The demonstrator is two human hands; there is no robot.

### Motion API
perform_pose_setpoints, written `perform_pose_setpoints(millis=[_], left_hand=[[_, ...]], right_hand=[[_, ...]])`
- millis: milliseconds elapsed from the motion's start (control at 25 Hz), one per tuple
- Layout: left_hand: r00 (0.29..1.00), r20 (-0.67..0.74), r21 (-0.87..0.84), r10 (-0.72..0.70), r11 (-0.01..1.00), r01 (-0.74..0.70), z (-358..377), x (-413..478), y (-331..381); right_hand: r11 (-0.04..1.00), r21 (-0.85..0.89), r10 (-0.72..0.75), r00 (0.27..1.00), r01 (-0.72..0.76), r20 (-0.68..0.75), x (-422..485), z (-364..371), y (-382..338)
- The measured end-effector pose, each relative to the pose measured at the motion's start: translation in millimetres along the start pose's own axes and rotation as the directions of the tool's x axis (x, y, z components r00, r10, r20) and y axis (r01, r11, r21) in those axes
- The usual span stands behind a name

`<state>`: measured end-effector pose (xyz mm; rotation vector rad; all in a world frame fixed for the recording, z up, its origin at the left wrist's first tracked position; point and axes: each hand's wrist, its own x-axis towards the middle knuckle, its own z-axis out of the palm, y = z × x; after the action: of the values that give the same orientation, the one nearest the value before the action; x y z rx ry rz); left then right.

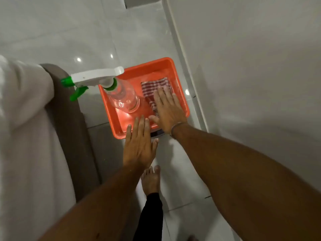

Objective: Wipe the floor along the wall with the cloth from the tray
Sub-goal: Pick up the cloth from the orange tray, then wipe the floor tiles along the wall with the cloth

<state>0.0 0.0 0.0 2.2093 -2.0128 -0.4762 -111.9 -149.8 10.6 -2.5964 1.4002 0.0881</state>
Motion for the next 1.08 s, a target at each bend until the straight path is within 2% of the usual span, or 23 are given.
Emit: perform_pose_setpoints(millis=[120,240,320,480,760,960,1080], left_hand=[[0.993,0.1,0.003,-0.055,0.998,0.055,52.8,19.1,-36.0],[0.985,0.155,-0.024,-0.07,0.997,0.075,97.3,28.1,-64.3],[0.982,0.167,-0.039,-0.088,0.995,0.096,114.6,29.5,-78.8],[0.972,0.183,-0.041,-0.145,0.987,0.154,124.1,28.6,-89.2],[0.97,0.185,-0.07,-0.16,0.982,0.175,124.0,55.5,-92.1],[0.956,0.222,-0.002,-0.192,0.98,0.198,132.1,12.6,-89.5],[0.935,0.272,0.027,-0.228,0.973,0.23,128.1,-15.4,-75.9]], right_hand=[[0.999,0.009,0.041,0.988,-0.043,0.151,39.3,65.2,0.2],[0.999,0.043,0.009,0.954,-0.023,0.3,59.1,122.0,-3.7],[0.997,0.079,-0.024,0.939,-0.004,0.343,66.7,145.0,-11.9],[1.0,0.016,-0.007,0.937,0.002,0.35,76.5,163.5,-27.5],[0.998,-0.047,0.053,0.956,-0.041,0.288,110.2,140.5,-15.5],[0.995,0.082,0.048,0.985,-0.062,0.166,53.5,119.4,-38.2],[0.97,0.206,0.089,0.974,-0.132,0.208,-8.8,100.5,-48.9]])
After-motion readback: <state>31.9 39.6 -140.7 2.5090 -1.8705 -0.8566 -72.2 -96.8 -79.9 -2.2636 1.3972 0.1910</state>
